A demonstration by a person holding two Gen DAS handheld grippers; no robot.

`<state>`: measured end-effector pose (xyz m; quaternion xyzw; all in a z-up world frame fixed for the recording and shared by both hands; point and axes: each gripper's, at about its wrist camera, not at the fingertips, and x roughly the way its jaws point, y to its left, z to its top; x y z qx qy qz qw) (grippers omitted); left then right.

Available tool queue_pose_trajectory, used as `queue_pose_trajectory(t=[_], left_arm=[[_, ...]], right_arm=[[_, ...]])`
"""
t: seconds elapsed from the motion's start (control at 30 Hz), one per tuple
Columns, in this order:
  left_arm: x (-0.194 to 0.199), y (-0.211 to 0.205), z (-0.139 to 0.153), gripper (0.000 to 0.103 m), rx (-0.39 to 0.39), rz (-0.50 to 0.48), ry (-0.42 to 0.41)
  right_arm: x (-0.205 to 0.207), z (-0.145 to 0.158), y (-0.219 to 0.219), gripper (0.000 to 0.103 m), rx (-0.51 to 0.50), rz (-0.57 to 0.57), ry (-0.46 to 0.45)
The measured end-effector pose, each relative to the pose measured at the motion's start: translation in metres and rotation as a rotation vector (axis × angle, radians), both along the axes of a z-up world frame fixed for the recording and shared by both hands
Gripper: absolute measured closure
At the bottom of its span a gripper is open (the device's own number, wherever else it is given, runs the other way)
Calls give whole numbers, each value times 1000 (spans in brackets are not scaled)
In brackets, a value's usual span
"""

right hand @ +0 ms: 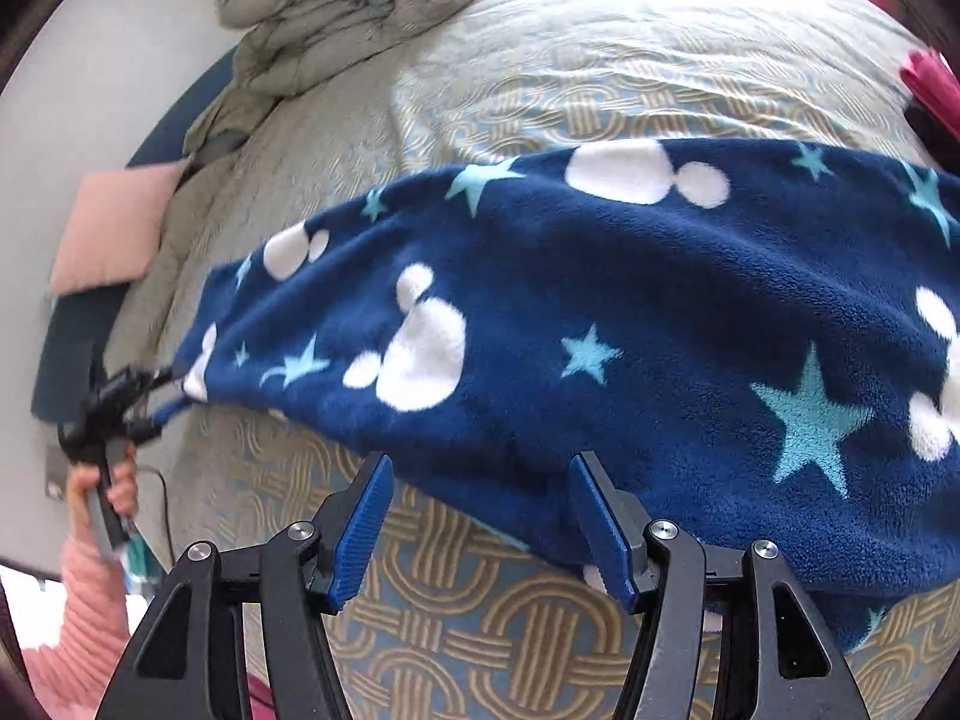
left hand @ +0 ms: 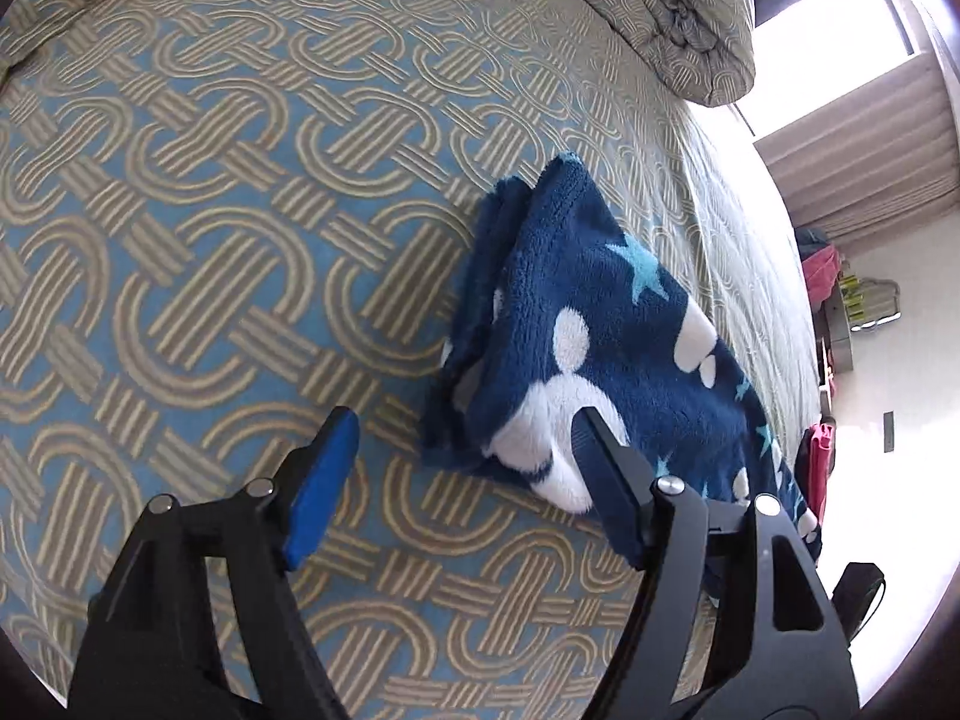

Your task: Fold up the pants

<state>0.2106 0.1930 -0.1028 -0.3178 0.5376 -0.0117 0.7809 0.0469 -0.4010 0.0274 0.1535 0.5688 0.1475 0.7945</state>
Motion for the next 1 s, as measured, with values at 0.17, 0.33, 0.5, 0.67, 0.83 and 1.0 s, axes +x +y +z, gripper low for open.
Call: queue_pose_trajectory(t=[0.17,0.33,0.5,0.67,0.83,1.0], left_arm=[[-9,-14,-23,28,-205,-24,116],[11,-15,-38,29,-324,89,53],[29,5,-38,84,-391,187,-17],[23,1,-11,85,-294,95,-101],[18,8,-22,60,-231,108,-49],[13,30,-29,22,-250,203,-42]], right_arm=[[1,-8,20,40,23,9,6],[-5,-5,38,40,70,11,2],[-12,0,44,40,85,-10,-32],[-13,-5,36,40,118,-59,-9],[-14,-7,32,40,121,-59,-4],[-13,-9,36,40,126,-51,1]])
